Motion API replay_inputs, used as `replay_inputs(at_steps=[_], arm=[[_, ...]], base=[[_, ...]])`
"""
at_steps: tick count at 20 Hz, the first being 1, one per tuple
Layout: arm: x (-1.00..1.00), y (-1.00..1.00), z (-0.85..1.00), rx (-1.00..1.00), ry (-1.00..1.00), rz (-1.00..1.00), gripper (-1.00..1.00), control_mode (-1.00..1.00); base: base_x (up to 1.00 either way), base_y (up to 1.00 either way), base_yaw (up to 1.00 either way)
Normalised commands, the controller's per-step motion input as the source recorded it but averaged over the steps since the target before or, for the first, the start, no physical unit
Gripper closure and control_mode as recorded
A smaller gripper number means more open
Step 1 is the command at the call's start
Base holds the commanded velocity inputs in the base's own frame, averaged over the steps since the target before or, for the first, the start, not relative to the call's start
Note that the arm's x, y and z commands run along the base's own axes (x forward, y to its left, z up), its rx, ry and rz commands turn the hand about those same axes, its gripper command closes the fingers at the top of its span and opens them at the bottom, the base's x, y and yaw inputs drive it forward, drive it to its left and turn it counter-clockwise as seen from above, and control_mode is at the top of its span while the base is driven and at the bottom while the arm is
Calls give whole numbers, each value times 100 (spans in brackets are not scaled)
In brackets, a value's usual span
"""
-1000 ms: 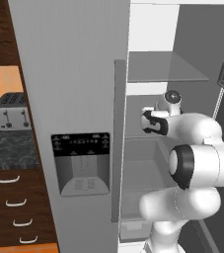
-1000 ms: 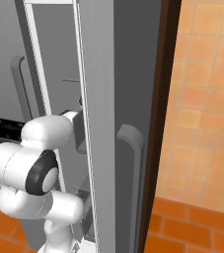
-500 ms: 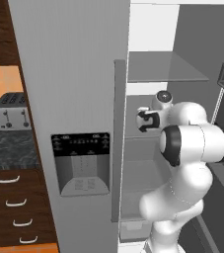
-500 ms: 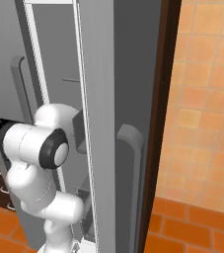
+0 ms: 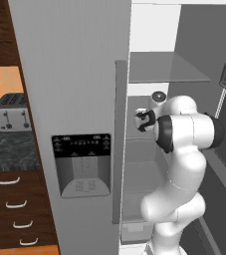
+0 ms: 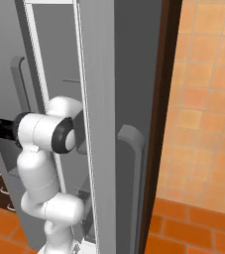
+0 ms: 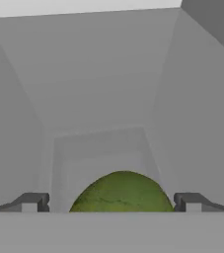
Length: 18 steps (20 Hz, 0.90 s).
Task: Place one lime and one fish in each tupperware on the nearby counter, to pack two identical lunches.
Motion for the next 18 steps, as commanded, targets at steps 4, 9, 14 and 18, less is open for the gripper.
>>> replay_inputs(at_steps=[4, 9, 14, 18], arm=[[23, -5, -34, 0, 6, -3, -100, -100], [-2, 0, -42, 0, 6, -5, -100, -100], [-17, 0, -64, 0, 8, -8, -100, -100], [-30, 0, -67, 0, 4, -8, 100, -100]], base=[[0, 0, 0], [0, 0, 0], [0, 0, 0], [0, 0, 0]])
